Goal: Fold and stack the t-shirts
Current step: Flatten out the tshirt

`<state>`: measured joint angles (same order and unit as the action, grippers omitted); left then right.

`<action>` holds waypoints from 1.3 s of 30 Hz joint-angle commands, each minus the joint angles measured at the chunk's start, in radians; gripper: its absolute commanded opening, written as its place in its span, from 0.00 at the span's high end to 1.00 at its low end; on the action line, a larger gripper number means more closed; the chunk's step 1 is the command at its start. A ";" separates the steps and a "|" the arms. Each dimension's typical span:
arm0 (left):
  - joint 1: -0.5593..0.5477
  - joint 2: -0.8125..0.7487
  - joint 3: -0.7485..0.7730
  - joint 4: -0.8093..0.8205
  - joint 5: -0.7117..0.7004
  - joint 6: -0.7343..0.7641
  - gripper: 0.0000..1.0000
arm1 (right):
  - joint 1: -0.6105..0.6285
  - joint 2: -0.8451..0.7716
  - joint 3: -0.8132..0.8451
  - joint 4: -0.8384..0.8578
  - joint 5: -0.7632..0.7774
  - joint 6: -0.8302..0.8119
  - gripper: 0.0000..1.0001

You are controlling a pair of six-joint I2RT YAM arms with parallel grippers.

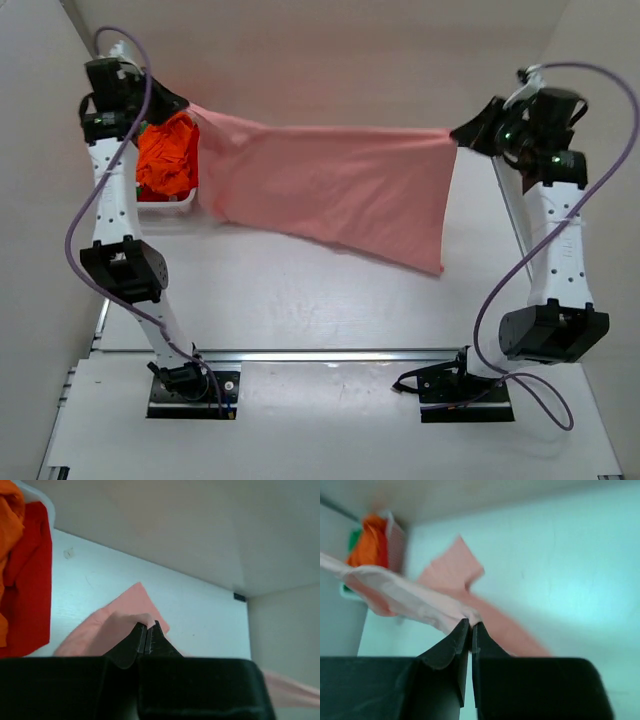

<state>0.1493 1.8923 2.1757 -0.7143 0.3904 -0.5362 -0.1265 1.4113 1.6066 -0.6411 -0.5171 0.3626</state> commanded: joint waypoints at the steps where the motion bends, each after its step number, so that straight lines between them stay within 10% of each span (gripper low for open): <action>1: 0.110 -0.171 0.157 0.082 0.174 -0.100 1.00 | -0.047 -0.012 0.315 0.003 -0.054 -0.020 1.00; 20: 0.104 -0.447 0.134 0.360 0.373 -0.418 0.99 | -0.153 -0.275 0.317 0.010 -0.247 0.048 1.00; 28: 0.044 -0.307 -0.005 0.322 0.389 -0.348 0.99 | -0.073 -0.080 0.265 0.040 -0.199 -0.016 1.00; 39: 0.065 -0.005 0.276 0.401 0.404 -0.403 1.00 | -0.061 0.279 0.607 0.030 -0.231 -0.031 1.00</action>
<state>0.1932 2.0171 2.3966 -0.4267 0.7769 -0.9089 -0.1722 1.7294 2.0975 -0.6682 -0.7181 0.3332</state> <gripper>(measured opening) 0.022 0.022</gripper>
